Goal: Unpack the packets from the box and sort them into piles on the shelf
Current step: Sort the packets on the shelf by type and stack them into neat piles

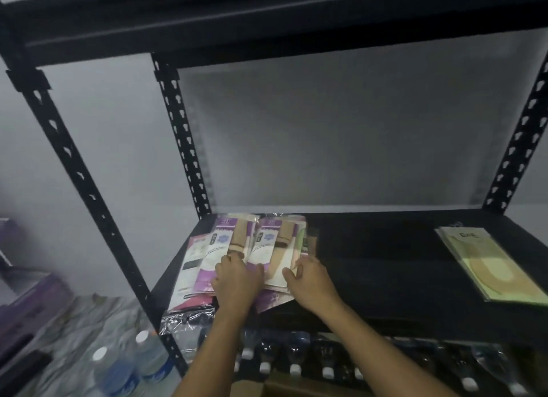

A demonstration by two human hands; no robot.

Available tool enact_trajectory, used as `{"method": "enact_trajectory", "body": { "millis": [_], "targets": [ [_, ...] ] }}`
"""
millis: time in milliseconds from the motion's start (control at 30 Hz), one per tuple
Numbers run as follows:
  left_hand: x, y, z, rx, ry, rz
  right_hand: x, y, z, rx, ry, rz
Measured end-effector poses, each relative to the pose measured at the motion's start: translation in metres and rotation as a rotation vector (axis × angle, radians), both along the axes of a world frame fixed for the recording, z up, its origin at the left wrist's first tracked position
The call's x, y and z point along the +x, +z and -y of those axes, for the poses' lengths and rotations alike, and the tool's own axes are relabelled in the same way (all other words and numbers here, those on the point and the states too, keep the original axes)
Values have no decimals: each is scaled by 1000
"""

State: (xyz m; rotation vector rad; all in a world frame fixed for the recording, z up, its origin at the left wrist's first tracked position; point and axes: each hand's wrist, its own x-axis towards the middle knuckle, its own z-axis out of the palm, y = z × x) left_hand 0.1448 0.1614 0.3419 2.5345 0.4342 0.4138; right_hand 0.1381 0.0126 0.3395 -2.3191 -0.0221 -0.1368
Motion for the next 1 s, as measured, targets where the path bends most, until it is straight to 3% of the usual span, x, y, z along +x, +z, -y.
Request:
{"method": "enact_trajectory", "body": {
  "millis": [133, 300, 400, 567, 667, 1000],
  "targets": [
    [4, -10, -2, 77, -15, -11, 6, 1, -18, -89, -74, -64],
    [6, -4, -3, 32, -29, 16, 10, 4, -20, -67, -142, -43],
    [5, 4, -1, -65, -33, 62, 10, 8, -19, 90, -167, -63],
    [-1, 17, 5, -575, -171, 155, 5, 17, -11, 544, -203, -67],
    [-9, 19, 13, -642, -247, 206, -3, 23, 3, 639, -203, -1],
    [-25, 8, 100, -680, -423, 165, -39, 21, 88, 467, -339, 167]
  ]
}}
